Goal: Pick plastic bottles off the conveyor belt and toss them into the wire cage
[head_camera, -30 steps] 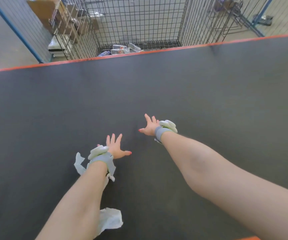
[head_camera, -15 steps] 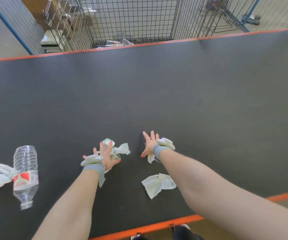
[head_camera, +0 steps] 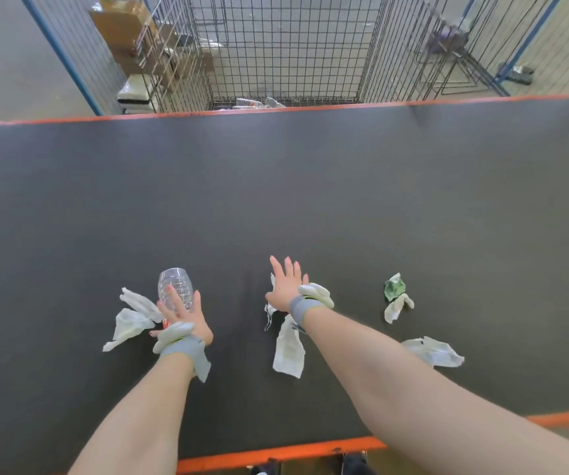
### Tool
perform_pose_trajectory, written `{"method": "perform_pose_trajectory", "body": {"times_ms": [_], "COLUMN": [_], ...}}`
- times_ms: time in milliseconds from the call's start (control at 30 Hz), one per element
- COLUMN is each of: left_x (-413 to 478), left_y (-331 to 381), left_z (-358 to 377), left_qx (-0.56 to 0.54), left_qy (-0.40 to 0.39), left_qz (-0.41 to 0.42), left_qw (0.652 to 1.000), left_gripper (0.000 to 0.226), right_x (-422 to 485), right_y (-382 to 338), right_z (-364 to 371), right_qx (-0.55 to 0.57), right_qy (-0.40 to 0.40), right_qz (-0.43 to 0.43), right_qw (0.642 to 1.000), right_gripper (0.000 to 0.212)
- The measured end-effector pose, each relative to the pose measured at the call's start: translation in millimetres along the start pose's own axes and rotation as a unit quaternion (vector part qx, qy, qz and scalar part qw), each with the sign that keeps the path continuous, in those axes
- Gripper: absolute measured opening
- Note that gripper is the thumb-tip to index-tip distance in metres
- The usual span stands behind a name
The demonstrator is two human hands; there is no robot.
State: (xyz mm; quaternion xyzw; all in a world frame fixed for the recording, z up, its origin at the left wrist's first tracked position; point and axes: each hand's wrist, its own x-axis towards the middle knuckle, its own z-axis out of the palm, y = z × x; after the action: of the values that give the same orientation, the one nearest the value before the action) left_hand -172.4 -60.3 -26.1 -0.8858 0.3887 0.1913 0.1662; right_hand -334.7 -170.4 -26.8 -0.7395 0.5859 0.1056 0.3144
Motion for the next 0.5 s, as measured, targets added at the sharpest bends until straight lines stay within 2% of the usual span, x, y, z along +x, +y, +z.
{"method": "perform_pose_trajectory", "body": {"times_ms": [100,167,200,267,367,433,500], "left_x": [-8.4,-1.1,4.1,14.3,23.7,35.9,45.2], "left_y": [13.0,22.5,27.6,41.6,67.9,82.1,91.9], "left_z": [5.0,-6.9,-16.0,-34.6,-57.4,-67.7,-67.4], "left_qx": [-0.035,-0.16,-0.249,-0.416,-0.57,-0.601,-0.591], "left_qy": [0.043,0.035,0.03,0.027,0.027,0.017,-0.013], "left_qz": [0.017,0.043,0.044,0.029,-0.012,-0.018,-0.014], "left_qw": [0.998,0.986,0.967,0.908,0.821,0.799,0.806], "left_gripper": [0.093,0.098,0.099,0.1,0.093,0.085,0.078], "right_x": [0.3,2.6,5.0,10.8,25.1,38.2,50.3], "right_y": [6.2,9.8,10.5,10.3,9.0,4.9,0.6], "right_z": [-1.1,-7.4,-11.8,-23.7,-45.1,-60.7,-75.3], "right_qx": [-0.023,-0.019,-0.013,-0.004,0.011,0.025,0.046], "right_qy": [-0.007,0.005,0.012,0.02,0.028,0.04,0.06], "right_qz": [0.006,0.015,0.018,0.021,0.021,0.025,0.034], "right_qw": [1.0,1.0,1.0,1.0,0.999,0.999,0.997], "right_gripper": [0.086,0.085,0.084,0.083,0.08,0.078,0.076]}}
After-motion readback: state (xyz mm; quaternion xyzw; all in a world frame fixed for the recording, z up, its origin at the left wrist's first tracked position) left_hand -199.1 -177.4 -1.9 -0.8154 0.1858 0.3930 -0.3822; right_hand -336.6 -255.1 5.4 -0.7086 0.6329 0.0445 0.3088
